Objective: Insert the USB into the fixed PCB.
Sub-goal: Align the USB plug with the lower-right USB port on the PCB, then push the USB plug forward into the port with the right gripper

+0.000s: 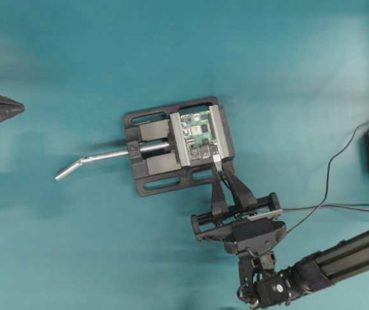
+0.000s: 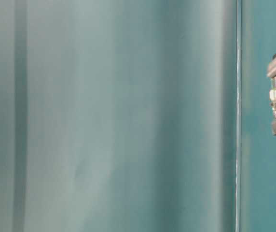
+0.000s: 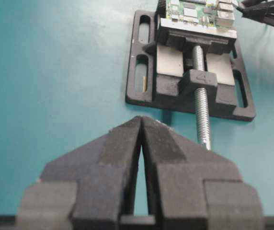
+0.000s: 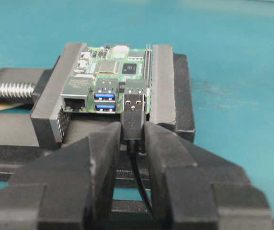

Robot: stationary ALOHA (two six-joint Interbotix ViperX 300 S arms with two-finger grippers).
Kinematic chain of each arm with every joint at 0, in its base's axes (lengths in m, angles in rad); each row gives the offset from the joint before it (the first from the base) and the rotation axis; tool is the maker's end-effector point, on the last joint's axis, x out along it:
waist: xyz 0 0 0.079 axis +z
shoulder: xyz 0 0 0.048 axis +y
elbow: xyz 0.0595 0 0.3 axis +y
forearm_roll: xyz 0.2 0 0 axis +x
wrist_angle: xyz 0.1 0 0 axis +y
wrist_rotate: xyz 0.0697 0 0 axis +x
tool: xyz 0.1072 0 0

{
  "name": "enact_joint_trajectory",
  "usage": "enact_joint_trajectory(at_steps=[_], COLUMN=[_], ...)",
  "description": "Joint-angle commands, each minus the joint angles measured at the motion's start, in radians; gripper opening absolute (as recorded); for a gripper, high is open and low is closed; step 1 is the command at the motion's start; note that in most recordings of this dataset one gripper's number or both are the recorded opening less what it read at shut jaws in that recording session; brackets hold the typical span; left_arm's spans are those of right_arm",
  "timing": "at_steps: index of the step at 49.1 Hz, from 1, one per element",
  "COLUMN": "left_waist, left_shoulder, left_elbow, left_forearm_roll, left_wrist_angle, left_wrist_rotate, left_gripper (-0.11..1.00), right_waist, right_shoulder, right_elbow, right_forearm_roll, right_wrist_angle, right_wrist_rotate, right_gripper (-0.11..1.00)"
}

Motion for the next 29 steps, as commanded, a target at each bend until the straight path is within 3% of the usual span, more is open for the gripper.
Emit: enact_joint_trajectory(at_steps=[1,29], left_waist=[0.000,-0.002], left_shoulder=[0.008,0.009], left_elbow=[-0.028,-0.028], left_forearm_roll=[0.003,0.003], left_wrist_angle=[-0.005,-0.005], left_wrist_rotate=[-0.006,-0.006], left_gripper=[0.04,0.04], right_waist=[-0.011,-0.012], right_shoulder=[-0.048,-0.049], right_elbow=[-0.003,0.000], right_forearm_roll=[-0.009,-0.009], right_wrist_angle=[0.002,0.005], right_wrist_rotate=[0.003,0.005], right_gripper=[0.21,0.21])
